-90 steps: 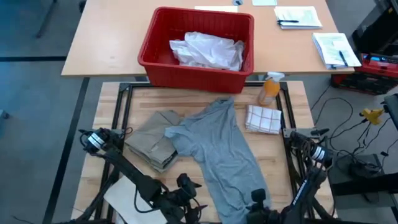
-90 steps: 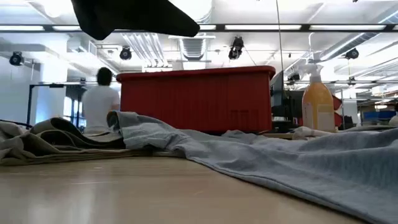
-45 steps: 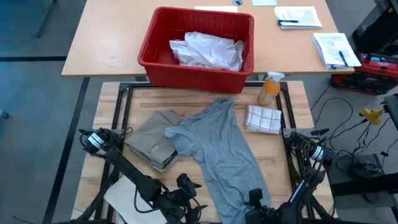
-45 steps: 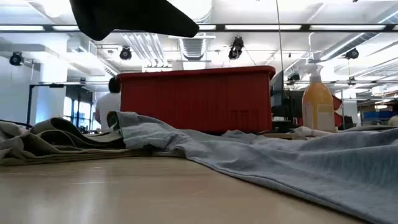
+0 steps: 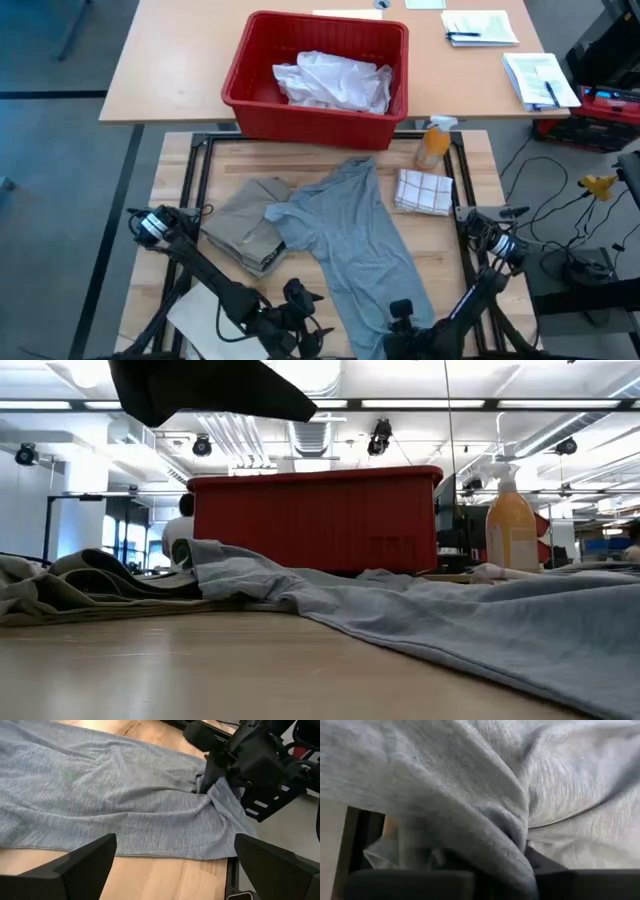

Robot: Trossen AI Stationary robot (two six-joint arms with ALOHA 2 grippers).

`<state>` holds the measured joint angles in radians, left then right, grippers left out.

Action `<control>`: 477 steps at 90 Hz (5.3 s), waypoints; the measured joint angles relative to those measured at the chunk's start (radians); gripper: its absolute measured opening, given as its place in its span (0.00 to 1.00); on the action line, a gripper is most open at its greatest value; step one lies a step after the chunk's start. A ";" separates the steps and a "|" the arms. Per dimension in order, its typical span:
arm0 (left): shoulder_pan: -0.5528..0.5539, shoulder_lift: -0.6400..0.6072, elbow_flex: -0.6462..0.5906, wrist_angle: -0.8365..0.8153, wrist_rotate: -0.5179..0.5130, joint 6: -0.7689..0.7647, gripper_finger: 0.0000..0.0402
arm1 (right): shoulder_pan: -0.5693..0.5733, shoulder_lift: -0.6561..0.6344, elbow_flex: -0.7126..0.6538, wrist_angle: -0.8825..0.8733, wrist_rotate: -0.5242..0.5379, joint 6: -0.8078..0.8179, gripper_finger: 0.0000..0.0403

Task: Fold laundry
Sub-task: Fold the gray shirt

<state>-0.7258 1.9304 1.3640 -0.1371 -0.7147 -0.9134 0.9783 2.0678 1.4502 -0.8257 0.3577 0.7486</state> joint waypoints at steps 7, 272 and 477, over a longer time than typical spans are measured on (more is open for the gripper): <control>0.000 -0.014 0.000 -0.003 0.000 -0.001 0.97 | -0.001 -0.042 -0.001 -0.009 0.003 0.000 0.02; 0.592 -0.595 -0.086 -0.365 0.024 0.396 0.97 | -1.337 -0.491 -0.042 0.102 -0.437 -0.972 0.41; 0.179 -0.389 -0.658 0.344 0.032 -0.312 0.97 | -0.499 -0.547 -0.572 0.628 -0.073 -0.473 0.39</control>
<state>-0.5465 1.5417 0.7063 0.2071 -0.6825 -1.2257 0.4793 1.5209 0.8780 -0.1977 0.2847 0.2759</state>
